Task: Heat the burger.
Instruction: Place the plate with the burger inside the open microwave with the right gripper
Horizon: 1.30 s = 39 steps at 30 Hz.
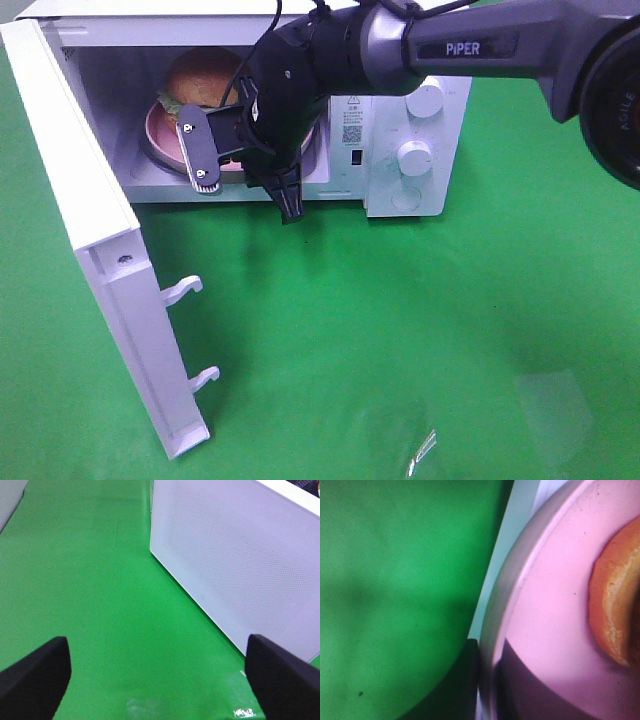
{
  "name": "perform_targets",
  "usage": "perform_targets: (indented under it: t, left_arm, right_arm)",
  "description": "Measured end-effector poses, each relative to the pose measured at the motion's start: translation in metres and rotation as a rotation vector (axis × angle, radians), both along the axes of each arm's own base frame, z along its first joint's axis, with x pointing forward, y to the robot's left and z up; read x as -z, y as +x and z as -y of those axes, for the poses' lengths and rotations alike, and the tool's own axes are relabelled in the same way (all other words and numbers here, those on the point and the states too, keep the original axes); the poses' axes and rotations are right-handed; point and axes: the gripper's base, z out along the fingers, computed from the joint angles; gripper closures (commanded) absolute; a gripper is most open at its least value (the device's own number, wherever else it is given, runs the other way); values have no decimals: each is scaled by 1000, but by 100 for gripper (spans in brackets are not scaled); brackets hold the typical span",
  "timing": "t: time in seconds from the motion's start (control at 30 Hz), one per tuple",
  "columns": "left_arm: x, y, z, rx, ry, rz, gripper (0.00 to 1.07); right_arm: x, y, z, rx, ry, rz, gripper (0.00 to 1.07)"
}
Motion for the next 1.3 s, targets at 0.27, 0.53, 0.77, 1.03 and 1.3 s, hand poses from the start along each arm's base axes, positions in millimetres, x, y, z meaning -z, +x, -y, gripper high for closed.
perform_targets:
  t: [0.27, 0.53, 0.77, 1.03, 1.3]
  left_arm:
    - [0, 0, 0, 0, 0, 0, 20]
    - [0, 0, 0, 0, 0, 0, 20]
    - [0, 0, 0, 0, 0, 0, 20]
    - [0, 0, 0, 0, 0, 0, 20]
    - [0, 0, 0, 0, 0, 0, 20]
  right_arm:
    - [-4, 8, 3, 18, 5, 12, 106]
    - [-5, 14, 10, 37, 9, 15, 103]
    - [-5, 14, 10, 34, 5, 16, 103]
    - [1, 9, 1, 6, 4, 24, 101]
    - [4, 8, -3, 15, 32, 20, 95]
